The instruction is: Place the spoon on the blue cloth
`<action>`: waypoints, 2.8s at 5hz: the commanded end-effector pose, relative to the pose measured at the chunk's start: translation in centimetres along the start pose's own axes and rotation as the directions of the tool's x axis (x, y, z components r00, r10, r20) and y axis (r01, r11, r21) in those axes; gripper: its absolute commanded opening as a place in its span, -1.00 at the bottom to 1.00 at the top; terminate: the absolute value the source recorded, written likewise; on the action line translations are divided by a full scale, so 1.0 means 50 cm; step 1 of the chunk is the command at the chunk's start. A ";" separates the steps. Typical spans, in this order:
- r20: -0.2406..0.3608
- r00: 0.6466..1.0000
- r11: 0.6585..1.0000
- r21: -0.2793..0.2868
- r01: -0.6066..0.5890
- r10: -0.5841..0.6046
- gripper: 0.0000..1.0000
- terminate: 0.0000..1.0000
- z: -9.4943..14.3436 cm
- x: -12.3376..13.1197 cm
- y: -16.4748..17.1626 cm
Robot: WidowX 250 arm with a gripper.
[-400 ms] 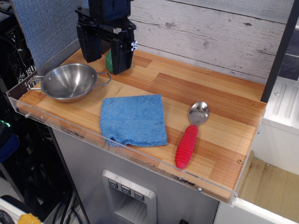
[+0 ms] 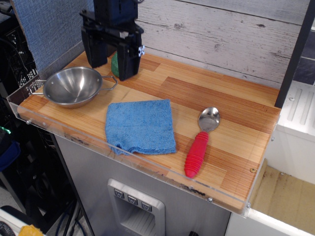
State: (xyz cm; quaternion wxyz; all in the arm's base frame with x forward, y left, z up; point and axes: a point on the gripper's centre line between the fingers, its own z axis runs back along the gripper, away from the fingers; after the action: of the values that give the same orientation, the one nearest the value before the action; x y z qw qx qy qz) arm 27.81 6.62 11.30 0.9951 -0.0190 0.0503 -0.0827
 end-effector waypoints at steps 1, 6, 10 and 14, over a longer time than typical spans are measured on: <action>0.021 0.999 0.999 0.008 0.046 -0.046 1.00 -1.00 -0.022 0.015 -0.075; 0.133 0.983 0.989 0.091 0.115 -0.127 1.00 -1.00 -0.066 0.070 -0.181; 0.020 0.991 0.990 0.052 0.133 -0.135 1.00 -1.00 -0.190 0.120 -0.264; 0.076 0.980 0.983 0.027 0.180 -0.182 -1.00 -1.00 -0.137 0.121 -0.250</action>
State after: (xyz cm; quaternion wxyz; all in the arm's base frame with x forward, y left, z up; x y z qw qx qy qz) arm 30.44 -6.91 2.86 0.9838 -0.0178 0.0379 -0.1744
